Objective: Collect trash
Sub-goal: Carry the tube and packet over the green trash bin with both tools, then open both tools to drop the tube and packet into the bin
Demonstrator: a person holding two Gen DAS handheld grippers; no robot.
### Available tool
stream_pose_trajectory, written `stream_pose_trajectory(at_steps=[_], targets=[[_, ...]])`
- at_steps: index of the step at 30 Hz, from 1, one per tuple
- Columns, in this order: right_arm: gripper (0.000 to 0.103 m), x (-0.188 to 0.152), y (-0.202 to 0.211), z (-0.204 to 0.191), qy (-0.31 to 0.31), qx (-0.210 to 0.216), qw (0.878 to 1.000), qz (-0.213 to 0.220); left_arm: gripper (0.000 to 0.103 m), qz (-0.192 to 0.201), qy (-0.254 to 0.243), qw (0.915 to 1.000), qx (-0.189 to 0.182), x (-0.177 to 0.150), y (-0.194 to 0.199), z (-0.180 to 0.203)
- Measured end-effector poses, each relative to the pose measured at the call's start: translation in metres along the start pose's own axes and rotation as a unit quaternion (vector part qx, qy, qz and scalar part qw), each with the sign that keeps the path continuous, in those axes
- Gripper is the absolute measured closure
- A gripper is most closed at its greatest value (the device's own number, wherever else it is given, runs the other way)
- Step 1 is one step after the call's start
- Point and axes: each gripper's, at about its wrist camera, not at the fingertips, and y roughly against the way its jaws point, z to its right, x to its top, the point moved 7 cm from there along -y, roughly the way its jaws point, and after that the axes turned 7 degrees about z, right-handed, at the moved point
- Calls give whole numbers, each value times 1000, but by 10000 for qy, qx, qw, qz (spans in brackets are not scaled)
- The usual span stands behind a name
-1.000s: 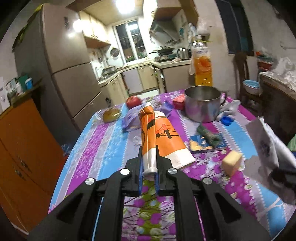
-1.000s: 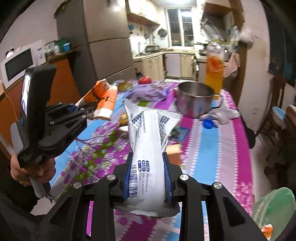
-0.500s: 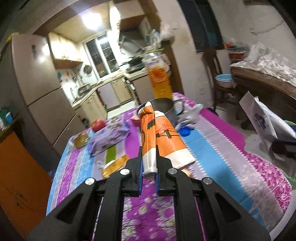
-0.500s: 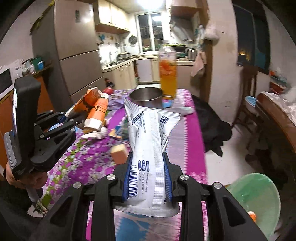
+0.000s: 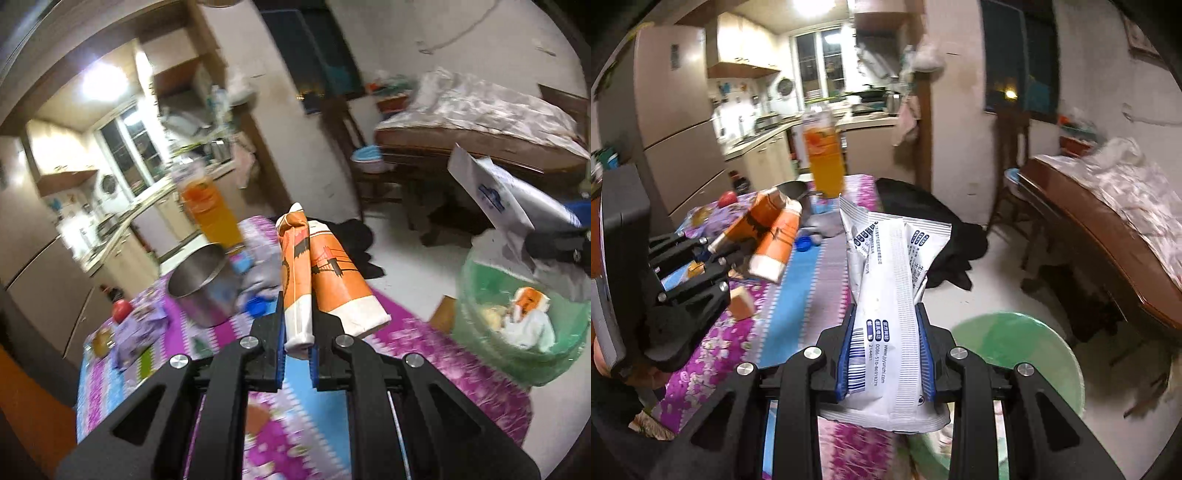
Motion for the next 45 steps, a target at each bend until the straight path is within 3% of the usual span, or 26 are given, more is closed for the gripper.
stream_pose_trajectory(at_steps=[8, 18, 26, 37, 39, 45], targets=[[72, -13, 10, 69, -299, -577, 9978, -157, 95, -150, -205, 9951, -960, 19, -26, 61], [72, -34, 25, 131, -350, -1174, 9910, -536, 95, -234, -814, 9823, -1670, 25, -43, 133], [72, -51, 36, 159, -420, -1434, 9841, -956, 95, -458, -1224, 9608, -2445, 31, -50, 174], [72, -87, 16, 183, -1033, -1353, 9674, -1873, 95, -806, -1841, 9114, -3592, 21, -51, 214], [72, -92, 12, 183, -1074, -1324, 9659, -1949, 94, -807, -1989, 9062, -3643, 17, -51, 221], [72, -106, 0, 178, -1055, -1298, 9628, -2124, 94, -993, -2162, 9016, -3613, 6, -62, 234]])
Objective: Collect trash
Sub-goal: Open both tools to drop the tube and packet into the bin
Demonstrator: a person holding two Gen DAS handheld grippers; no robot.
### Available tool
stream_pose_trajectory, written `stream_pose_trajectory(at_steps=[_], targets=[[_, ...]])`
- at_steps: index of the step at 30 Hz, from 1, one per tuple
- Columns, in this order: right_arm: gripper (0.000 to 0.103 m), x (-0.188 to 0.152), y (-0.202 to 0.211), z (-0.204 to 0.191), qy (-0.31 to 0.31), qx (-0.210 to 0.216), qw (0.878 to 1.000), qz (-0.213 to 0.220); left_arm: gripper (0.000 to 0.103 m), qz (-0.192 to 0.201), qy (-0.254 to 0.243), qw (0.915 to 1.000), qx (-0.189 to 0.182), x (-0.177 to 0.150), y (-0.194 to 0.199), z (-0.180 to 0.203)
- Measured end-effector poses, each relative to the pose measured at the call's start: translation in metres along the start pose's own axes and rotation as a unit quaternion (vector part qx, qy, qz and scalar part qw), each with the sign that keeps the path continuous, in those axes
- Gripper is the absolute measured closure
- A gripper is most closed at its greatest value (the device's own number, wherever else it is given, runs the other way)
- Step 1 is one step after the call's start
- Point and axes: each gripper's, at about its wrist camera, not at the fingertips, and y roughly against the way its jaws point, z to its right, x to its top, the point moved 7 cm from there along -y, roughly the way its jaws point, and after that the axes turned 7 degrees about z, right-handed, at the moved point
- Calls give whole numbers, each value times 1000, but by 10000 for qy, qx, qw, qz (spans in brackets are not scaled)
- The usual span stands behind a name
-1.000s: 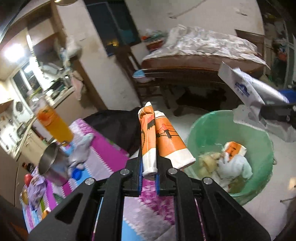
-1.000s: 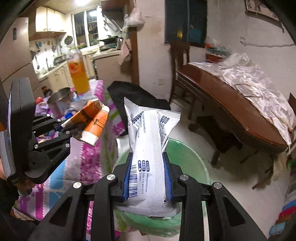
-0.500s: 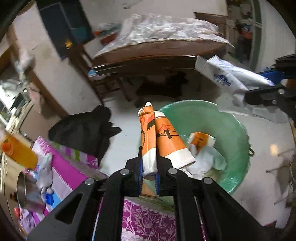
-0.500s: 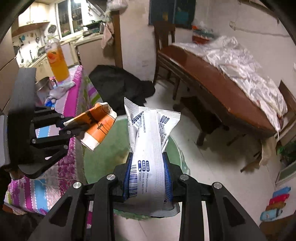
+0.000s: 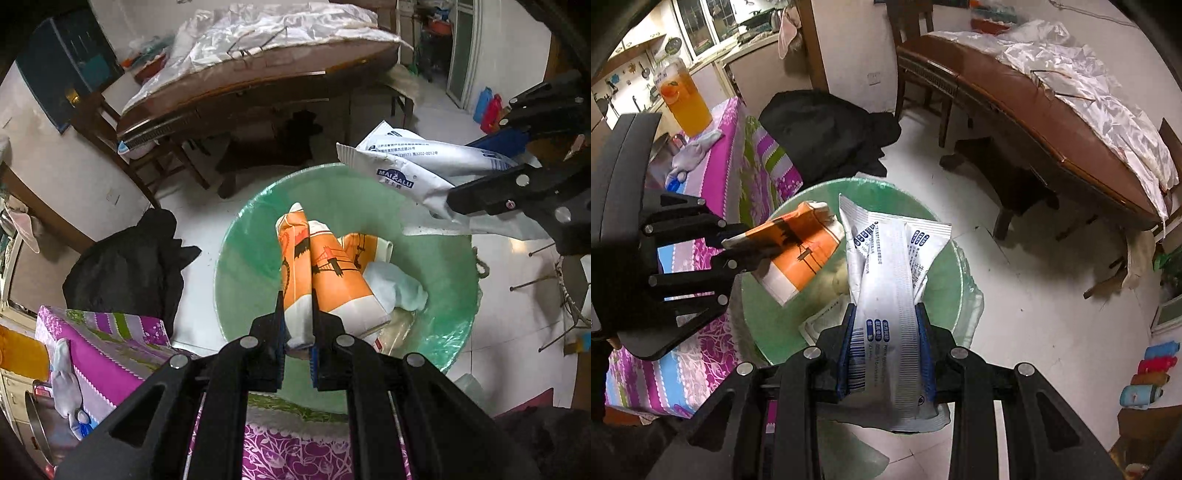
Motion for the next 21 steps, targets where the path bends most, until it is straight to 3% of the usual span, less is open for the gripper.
stream_pose_trajectory(at_steps=[18, 20, 21], targets=[[69, 6, -17, -6, 137, 76, 9997, -179, 92, -89, 67, 9997, 225, -2, -10, -7], [55, 9, -18, -2, 27, 63, 9999, -136, 78, -122, 132, 9994, 306, -2, -11, -10], [54, 11, -19, -2, -8, 70, 9999, -102, 68, -94, 138, 9993, 336, -2, -10, -11]])
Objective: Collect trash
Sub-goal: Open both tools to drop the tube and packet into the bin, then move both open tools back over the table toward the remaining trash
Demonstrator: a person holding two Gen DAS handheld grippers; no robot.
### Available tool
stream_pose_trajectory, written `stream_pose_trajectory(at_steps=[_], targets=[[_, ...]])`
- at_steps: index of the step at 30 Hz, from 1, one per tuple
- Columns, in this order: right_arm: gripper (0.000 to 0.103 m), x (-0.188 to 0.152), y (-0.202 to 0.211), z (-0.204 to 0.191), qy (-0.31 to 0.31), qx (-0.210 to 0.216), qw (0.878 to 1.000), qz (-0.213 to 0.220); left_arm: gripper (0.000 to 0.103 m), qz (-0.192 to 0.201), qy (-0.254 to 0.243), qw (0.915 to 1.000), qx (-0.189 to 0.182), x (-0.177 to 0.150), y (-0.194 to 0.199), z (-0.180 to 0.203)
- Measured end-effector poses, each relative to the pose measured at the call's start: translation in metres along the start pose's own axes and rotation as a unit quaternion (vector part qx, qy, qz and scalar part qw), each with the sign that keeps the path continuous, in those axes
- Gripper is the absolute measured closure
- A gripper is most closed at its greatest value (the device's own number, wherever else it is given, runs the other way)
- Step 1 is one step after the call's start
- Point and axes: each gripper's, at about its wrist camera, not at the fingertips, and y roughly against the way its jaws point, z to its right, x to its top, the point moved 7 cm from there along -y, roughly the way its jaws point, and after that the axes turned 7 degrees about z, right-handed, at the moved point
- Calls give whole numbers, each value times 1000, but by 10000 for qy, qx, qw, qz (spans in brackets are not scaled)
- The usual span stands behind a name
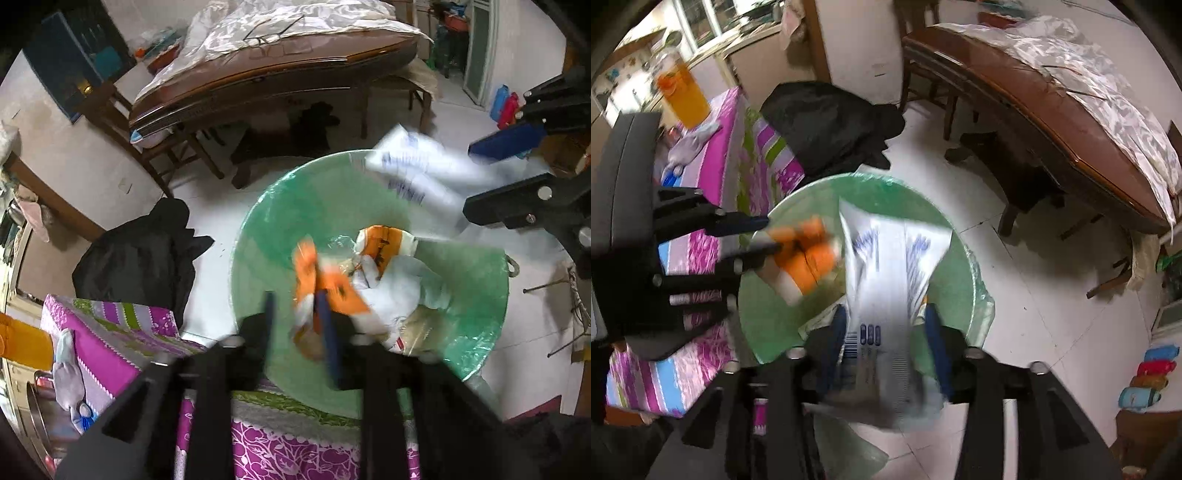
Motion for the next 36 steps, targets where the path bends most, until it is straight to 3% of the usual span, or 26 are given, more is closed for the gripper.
stream_pose_trajectory(at_steps=[9, 27, 34, 36], targets=[[54, 2, -4, -6, 44, -17, 10000, 32, 66, 36, 208, 9997, 142, -1, 1, -7], [54, -9, -8, -5, 84, -107, 9999, -87, 66, 178, -20, 9991, 390, -2, 8, -1], [54, -19, -15, -9, -128, 55, 9998, -131, 57, 394, 159, 9967, 685, -6, 21, -6], [46, -23, -16, -10, -276, 180, 9994, -104, 54, 491, 299, 9958, 706, -8, 28, -8]])
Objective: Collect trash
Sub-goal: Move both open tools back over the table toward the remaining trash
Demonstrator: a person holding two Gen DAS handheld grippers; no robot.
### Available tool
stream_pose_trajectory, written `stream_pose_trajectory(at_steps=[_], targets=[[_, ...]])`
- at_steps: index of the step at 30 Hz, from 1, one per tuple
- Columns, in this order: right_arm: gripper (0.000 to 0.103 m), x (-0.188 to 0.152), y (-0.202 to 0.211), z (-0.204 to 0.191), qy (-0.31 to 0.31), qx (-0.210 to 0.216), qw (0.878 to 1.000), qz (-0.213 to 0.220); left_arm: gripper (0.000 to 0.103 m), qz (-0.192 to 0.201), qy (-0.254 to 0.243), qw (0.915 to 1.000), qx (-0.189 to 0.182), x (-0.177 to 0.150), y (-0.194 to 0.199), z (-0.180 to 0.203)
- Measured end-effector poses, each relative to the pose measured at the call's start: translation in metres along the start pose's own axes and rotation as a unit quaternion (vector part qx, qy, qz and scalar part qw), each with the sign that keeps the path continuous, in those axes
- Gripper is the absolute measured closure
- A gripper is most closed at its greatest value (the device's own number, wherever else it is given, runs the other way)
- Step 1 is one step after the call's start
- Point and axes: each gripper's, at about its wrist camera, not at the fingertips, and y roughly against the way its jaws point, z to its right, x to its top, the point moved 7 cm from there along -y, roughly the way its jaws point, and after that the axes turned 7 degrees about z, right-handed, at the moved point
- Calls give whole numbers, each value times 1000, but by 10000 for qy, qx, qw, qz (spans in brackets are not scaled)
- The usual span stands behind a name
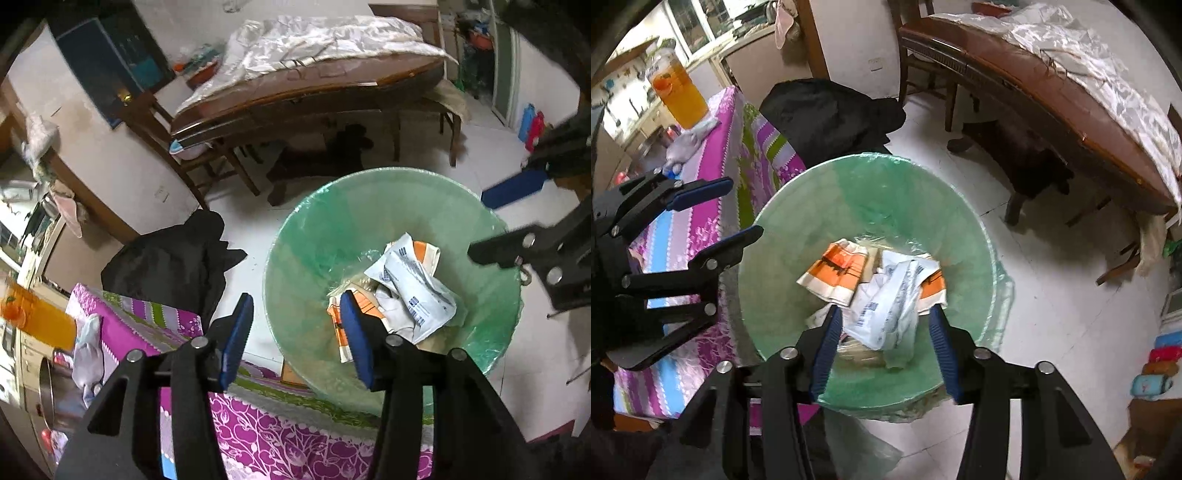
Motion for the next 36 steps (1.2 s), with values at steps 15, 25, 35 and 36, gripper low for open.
stream_pose_trajectory(at_steps=[15, 25, 35, 36], targets=[[24, 1, 23, -22, -422, 667, 9943, 712, 33, 702, 1234, 9892, 361, -22, 65, -39], [24, 2, 30, -58, 11, 467, 9917, 1200, 33, 661, 1323, 9844, 949, -62, 89, -52], [24, -6, 38, -128, 592, 722, 9788, 1825, 33, 442, 1776, 9732, 1389, -121, 115, -81], [24, -7, 36, -136, 632, 788, 9772, 1870, 33, 414, 1871, 9709, 1434, -131, 118, -86]])
